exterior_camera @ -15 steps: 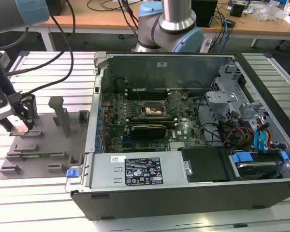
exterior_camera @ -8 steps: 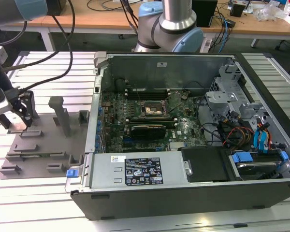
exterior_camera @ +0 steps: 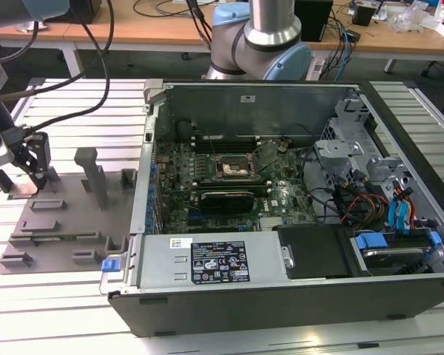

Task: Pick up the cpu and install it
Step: 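Pick up the cpu and move it towards the insertion slot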

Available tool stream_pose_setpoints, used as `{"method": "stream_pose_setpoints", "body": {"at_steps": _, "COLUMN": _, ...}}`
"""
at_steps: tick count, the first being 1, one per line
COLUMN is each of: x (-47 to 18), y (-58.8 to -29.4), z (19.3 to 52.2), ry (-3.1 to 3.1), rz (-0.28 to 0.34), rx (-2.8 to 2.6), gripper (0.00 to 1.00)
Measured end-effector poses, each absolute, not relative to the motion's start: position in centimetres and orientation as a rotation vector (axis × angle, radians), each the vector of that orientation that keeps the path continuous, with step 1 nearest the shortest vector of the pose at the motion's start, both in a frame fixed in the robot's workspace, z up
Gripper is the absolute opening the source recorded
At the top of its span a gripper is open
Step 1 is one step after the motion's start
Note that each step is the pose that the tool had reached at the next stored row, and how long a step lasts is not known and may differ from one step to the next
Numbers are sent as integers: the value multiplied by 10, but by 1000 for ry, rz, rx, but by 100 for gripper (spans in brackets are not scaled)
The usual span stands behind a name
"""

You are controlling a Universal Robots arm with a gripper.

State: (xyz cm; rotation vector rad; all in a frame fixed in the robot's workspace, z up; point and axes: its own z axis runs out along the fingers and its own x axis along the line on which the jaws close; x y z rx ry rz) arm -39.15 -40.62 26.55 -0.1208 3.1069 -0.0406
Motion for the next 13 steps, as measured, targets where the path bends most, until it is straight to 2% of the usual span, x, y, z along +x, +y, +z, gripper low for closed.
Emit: {"method": "stream_pose_setpoints", "body": {"at_steps": 13, "x": -391, "y": -406, "z": 291, "ry": 3107, "rz": -41, "rx": -121, "gripper": 55}}
